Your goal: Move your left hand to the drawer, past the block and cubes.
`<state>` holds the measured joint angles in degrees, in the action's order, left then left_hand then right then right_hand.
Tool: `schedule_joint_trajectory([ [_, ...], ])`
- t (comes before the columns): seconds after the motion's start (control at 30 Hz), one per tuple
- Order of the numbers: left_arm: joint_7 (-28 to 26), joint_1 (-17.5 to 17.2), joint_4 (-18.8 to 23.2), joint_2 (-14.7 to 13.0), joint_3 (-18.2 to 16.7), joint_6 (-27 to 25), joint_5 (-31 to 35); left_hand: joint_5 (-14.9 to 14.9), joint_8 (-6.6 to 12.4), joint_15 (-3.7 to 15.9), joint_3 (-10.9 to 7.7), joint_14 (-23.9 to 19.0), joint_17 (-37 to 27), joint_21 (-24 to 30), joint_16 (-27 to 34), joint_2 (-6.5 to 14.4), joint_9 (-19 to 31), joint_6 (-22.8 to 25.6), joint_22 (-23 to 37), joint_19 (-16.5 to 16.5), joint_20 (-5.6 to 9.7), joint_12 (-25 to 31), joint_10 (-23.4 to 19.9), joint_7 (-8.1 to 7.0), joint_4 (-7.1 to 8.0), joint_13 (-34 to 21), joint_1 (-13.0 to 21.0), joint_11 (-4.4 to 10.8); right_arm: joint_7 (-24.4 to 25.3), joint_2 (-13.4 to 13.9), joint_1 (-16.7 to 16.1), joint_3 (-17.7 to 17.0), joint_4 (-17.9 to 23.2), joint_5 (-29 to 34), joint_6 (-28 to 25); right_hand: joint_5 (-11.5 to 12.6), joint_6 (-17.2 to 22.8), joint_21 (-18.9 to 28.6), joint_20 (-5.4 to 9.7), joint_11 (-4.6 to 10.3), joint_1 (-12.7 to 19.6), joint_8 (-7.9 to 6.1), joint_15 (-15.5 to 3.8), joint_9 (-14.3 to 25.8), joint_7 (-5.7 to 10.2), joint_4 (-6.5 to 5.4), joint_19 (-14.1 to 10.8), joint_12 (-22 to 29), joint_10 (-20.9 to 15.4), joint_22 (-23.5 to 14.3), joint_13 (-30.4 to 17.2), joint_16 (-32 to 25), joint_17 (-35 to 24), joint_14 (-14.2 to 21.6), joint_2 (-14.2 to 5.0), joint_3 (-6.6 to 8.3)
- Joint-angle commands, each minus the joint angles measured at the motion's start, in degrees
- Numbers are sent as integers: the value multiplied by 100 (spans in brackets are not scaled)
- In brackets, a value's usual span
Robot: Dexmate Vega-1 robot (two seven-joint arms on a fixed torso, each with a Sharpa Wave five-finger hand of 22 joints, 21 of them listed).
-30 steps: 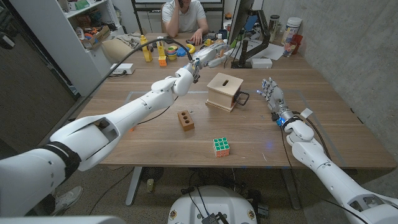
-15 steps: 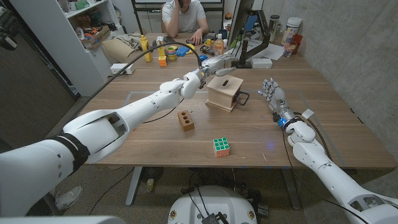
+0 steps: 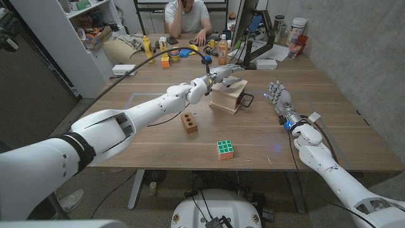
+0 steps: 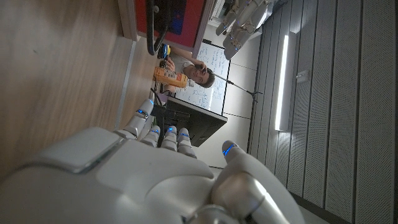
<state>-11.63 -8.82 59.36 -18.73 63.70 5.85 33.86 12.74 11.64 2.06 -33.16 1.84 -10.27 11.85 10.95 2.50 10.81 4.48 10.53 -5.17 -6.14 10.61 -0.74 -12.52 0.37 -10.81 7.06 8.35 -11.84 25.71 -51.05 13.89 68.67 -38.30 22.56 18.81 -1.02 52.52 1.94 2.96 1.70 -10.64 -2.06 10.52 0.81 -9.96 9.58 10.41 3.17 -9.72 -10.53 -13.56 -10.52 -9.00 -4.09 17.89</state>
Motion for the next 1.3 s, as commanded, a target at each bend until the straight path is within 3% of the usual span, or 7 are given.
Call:
schedule_joint_trajectory([
  [0.03, 128, -25, 74, -48, 125, -115, 42, 35, -14, 117, -1, 21, -30, -18, 28, -22, 32, -55, 16, 13, -20, 49, -87, -27, -30, -30, 40, 14, -23, 15, -42, -37, 28, -54, -29, 43, 36, -23, 431, 18, 20, -41, -330, 27, 3, 10, 383, 35, -11, -29, -11, 5, -14, 13, -423, -35],
  [0.63, 206, -143, 305, -157, 66, -239, 31, 32, -18, 122, 38, 53, -42, -30, 39, -29, 39, -80, 20, 45, -22, 24, -15, -27, -14, -37, -13, 8, -37, 55, -101, -52, 63, -56, -5, 44, 35, -49, 430, 7, 16, -37, -328, 27, -1, 8, 373, 33, -13, -29, -11, 10, -14, 14, -418, -47],
  [1.3, 228, -102, 201, -134, 56, -133, 4, 32, -19, 131, 72, 92, -48, -31, 45, -19, 44, -99, 23, 56, -16, 29, -13, -27, 11, -42, -67, -4, -34, 31, -52, -35, 18, -41, -16, 48, 37, -85, 425, 7, 16, -35, -326, 27, -1, 9, 362, 31, -13, -30, -11, 16, -14, 20, -418, -60],
])
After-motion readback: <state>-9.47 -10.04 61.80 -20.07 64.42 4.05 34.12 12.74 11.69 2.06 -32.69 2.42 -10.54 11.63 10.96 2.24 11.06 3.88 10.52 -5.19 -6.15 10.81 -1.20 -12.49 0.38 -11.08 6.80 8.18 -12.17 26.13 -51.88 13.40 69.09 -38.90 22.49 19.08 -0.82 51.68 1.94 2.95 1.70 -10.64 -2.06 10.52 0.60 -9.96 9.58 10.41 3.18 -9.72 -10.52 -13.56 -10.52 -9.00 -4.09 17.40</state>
